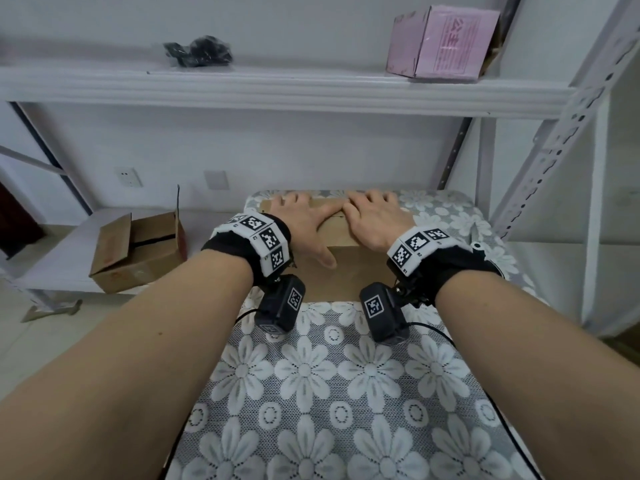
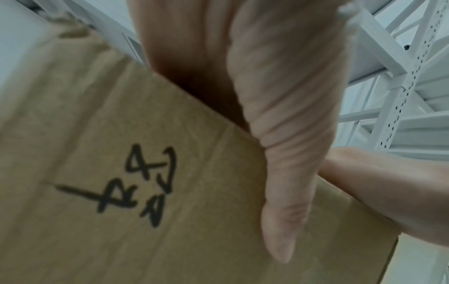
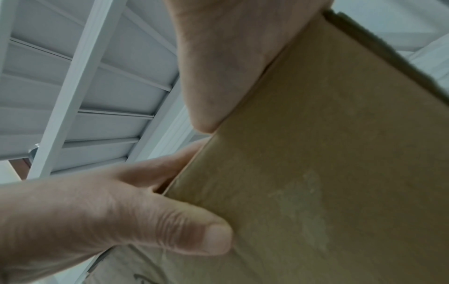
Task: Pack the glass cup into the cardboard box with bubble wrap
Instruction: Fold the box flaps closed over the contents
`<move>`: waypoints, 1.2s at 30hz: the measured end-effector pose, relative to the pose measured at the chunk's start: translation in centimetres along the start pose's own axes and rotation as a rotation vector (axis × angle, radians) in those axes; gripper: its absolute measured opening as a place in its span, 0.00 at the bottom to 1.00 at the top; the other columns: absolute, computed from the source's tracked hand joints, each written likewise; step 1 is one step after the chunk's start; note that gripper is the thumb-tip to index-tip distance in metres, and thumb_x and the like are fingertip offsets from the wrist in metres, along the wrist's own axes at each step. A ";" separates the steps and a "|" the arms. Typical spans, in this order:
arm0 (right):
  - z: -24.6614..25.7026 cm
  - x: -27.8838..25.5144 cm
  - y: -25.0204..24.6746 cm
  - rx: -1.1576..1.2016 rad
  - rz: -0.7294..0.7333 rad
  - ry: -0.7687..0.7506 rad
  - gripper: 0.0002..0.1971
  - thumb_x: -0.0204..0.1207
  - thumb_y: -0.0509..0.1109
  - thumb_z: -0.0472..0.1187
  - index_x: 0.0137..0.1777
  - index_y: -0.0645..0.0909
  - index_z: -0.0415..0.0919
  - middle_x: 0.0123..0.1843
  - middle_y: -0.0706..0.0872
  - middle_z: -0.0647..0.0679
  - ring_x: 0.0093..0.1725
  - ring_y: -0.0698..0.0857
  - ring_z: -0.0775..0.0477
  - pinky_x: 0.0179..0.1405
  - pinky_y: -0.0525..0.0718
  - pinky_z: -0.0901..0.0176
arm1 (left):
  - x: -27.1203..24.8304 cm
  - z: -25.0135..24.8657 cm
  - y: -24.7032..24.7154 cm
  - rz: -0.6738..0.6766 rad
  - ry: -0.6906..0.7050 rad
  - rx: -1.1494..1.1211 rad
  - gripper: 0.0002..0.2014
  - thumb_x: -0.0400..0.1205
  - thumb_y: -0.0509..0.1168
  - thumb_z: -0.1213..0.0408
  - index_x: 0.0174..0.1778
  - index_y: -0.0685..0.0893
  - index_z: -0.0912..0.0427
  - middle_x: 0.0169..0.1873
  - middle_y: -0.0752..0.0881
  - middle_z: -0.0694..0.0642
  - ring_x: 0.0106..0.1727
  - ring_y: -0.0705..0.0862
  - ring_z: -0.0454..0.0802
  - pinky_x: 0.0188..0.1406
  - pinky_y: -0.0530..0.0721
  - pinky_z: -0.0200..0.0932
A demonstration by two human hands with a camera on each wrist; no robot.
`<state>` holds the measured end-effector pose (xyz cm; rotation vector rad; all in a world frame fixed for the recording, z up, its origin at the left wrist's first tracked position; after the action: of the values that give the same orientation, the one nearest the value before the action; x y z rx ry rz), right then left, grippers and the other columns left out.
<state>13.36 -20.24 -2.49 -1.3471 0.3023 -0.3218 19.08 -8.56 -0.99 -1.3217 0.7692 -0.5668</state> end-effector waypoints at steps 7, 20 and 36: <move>-0.4 -3.2 -2.1 0.081 -0.052 -0.003 0.23 0.87 0.42 0.50 0.75 0.68 0.46 0.78 0.69 0.43 0.75 0.67 0.38 0.74 0.63 0.44 | -1.7 -1.3 -0.8 -0.051 0.007 0.018 0.55 0.61 0.71 0.30 0.80 0.47 0.32 0.77 0.64 0.66 0.78 0.61 0.65 0.79 0.55 0.66; -2.3 -4.2 -1.3 0.048 -0.001 0.112 0.27 0.86 0.40 0.55 0.83 0.50 0.51 0.85 0.52 0.46 0.83 0.50 0.37 0.81 0.52 0.38 | -1.0 -3.0 -0.2 0.031 0.067 0.023 0.53 0.70 0.69 0.35 0.81 0.36 0.34 0.84 0.44 0.65 0.84 0.42 0.62 0.81 0.43 0.65; -2.7 -3.6 -1.0 0.005 0.076 0.137 0.27 0.85 0.40 0.56 0.84 0.44 0.58 0.86 0.42 0.49 0.84 0.40 0.39 0.80 0.44 0.34 | -2.1 -4.0 0.7 -0.011 0.087 -0.047 0.49 0.80 0.65 0.46 0.84 0.37 0.59 0.84 0.37 0.61 0.84 0.38 0.54 0.82 0.42 0.48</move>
<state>8.95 -21.45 -1.97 -1.3074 0.4659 -0.3514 14.58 -9.41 -1.63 -1.3525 0.8518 -0.6217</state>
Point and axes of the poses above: each hand's wrist, its own x-axis towards the middle knuckle, its own y-axis out of the palm, z = x × y, the point moved 4 cm from there along x, towards the middle knuckle
